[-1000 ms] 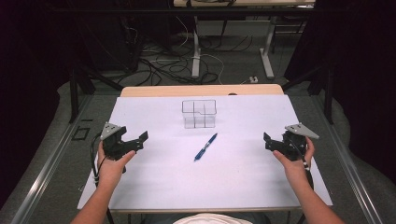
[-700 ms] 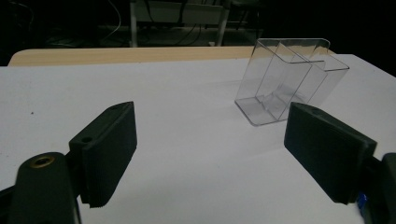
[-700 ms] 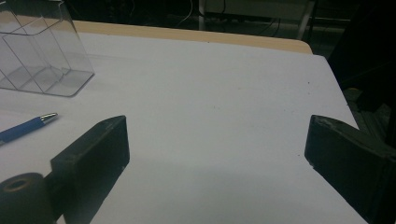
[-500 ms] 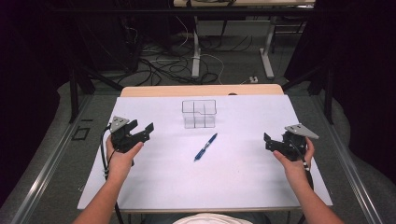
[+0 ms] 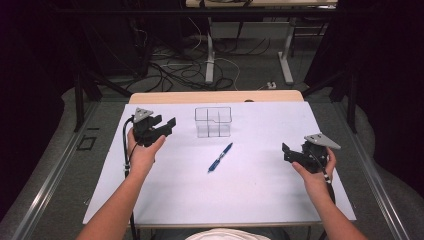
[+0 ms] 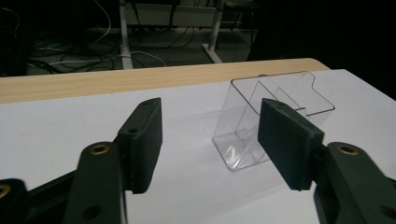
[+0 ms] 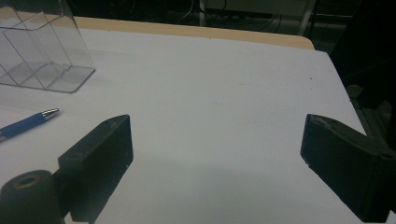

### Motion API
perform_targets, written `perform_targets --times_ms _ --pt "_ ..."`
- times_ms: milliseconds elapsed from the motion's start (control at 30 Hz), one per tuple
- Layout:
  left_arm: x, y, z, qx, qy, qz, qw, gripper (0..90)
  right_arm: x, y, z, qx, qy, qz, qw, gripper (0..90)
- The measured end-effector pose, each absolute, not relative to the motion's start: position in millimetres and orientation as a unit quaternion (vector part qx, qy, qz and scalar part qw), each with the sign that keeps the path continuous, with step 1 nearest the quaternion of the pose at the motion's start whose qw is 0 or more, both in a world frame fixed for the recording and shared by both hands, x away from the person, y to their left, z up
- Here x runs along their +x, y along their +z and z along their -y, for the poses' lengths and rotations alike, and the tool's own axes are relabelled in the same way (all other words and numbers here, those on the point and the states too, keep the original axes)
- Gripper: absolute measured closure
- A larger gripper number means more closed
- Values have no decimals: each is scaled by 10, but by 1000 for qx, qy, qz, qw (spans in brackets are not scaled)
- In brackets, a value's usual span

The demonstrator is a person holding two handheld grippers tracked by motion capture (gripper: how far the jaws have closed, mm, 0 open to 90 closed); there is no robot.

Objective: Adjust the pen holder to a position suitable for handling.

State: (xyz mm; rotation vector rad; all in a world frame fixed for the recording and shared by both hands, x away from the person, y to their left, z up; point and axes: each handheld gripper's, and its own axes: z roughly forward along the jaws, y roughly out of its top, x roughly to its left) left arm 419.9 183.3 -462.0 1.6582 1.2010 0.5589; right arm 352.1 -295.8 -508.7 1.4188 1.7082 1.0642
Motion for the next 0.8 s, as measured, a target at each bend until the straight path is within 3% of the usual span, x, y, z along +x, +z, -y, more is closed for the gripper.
perform_targets --times_ms 800 --pt "4796 -4609 -1274 709 182 -515 446 794 3487 -5062 2900 532 411 -666 323 77"
